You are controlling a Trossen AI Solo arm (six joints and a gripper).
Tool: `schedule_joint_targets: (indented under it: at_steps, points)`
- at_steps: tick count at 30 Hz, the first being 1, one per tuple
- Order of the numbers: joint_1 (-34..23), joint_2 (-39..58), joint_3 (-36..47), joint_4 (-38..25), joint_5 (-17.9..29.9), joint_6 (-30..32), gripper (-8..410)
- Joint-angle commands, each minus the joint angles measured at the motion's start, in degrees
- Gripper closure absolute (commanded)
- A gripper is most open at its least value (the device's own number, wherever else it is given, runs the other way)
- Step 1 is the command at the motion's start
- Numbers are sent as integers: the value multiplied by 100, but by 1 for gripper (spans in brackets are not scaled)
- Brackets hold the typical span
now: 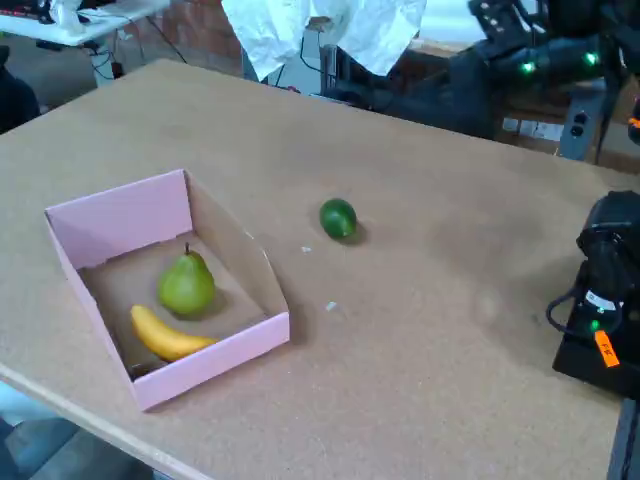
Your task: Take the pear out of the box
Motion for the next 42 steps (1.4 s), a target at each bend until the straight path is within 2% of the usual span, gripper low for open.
schedule_joint_targets:
  at_steps: [1, 7, 13, 16, 22, 28, 42]
  points:
    - [17, 817, 680, -800, -358, 72, 402]
    - [203, 1891, 1633, -1812, -323, -79, 402]
    - [621, 2761, 2334, -2629, 264, -232, 402]
    - [785, 3235, 2664, -2959, 409, -232, 402]
    - [1091, 4120, 3307, -3287, 540, -240, 402]
    - [1349, 5075, 4107, -3676, 874, -387, 402]
    - [1423, 6985, 5742, -4100, 962, -664, 402]
